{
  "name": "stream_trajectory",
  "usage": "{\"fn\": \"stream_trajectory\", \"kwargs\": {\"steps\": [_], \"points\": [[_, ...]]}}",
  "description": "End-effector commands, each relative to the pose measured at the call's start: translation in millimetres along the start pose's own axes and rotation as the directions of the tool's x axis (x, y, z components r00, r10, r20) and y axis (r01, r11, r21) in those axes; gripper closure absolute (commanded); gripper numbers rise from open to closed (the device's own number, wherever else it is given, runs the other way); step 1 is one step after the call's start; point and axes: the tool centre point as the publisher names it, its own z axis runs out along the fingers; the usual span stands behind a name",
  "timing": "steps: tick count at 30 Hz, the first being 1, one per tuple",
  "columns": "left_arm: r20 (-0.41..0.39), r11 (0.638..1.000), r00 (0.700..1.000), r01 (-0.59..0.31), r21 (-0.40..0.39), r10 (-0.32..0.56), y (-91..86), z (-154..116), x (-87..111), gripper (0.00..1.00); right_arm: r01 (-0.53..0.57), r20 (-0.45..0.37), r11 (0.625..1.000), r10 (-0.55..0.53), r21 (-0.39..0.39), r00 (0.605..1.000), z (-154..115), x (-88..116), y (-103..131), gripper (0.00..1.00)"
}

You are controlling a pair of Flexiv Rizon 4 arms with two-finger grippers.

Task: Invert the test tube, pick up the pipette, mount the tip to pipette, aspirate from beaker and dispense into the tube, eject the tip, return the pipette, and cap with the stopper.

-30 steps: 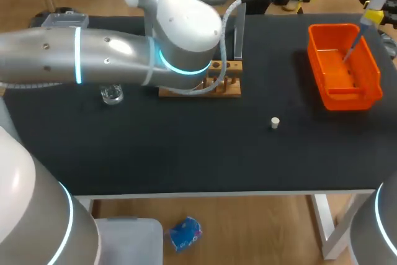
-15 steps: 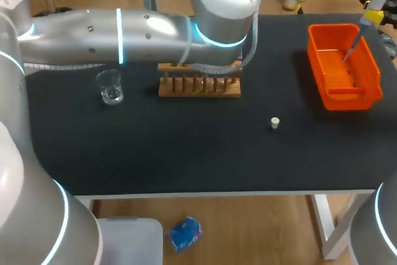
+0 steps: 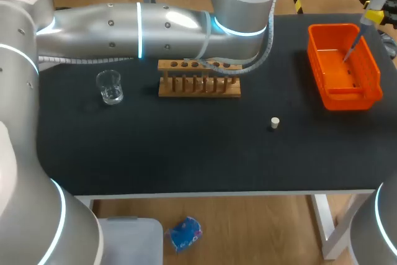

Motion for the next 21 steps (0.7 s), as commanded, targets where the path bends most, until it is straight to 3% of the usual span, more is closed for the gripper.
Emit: {"fn": "stream_trajectory", "kwargs": {"steps": [1,21], "points": [[0.013,0.997,1.000,-0.009,0.082,0.008,5.7,15.3,3.0,1.00,0.000,-0.006,1.000,0.000,-0.001,1.000,-1.4,-1.8,-0.5,1.00],[-0.047,0.988,0.999,-0.007,0.153,0.015,9.7,41.7,9.6,1.00,0.000,-0.006,1.000,0.000,-0.001,1.000,-1.4,-1.8,-0.5,1.00]]}}
